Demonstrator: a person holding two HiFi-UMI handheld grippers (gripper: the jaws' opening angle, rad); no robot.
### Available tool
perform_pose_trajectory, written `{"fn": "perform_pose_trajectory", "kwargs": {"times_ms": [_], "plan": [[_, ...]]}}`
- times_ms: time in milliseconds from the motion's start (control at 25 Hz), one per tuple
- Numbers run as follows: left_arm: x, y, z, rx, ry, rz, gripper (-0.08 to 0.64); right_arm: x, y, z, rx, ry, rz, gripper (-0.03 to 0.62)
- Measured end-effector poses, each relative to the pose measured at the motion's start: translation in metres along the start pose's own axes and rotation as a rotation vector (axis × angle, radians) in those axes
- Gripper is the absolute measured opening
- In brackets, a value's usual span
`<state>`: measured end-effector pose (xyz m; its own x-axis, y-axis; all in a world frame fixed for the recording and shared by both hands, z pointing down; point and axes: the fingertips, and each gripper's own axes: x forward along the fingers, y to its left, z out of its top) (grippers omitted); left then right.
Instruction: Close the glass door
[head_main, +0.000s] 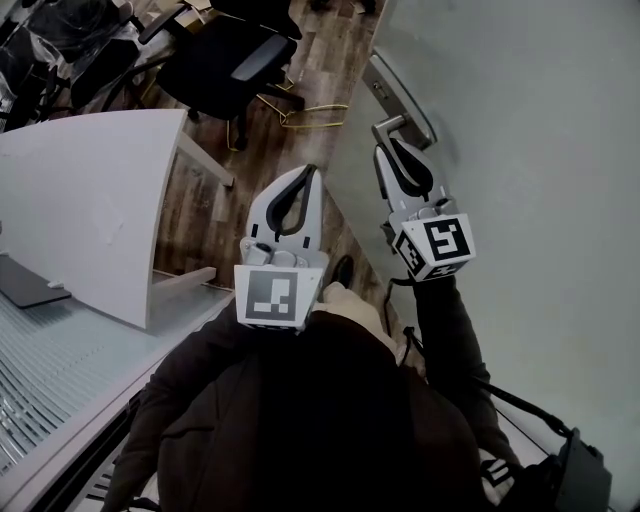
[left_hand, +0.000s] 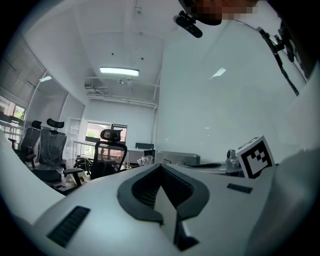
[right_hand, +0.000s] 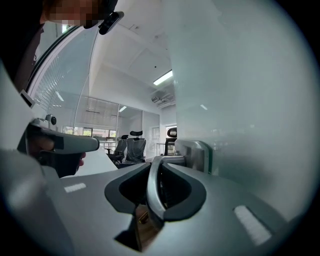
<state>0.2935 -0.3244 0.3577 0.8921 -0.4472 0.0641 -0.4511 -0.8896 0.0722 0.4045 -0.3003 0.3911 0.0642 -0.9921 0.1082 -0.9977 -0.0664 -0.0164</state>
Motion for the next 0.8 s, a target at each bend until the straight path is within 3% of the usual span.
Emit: {"fn": "perform_pose_trajectory", "kwargs": {"times_ms": [280, 640, 800], "plan": [[-0.049, 0.013, 0.001, 0.010, -0.015, 0.027, -0.003, -0.008, 0.056, 0.001, -0.019, -0.003, 0.052, 0.067], [-0.100, 0.009, 0.015, 0.035, -0.045, 0.138, -0.003, -0.016, 0.105, 0.005, -0.029, 0.012, 0.138, 0.068], [-0.130, -0.002, 0.006, 0.023, -0.006, 0.196, -0.003, -0.024, 0.126, 0.008, -0.029, 0.021, 0.180, 0.069]]}}
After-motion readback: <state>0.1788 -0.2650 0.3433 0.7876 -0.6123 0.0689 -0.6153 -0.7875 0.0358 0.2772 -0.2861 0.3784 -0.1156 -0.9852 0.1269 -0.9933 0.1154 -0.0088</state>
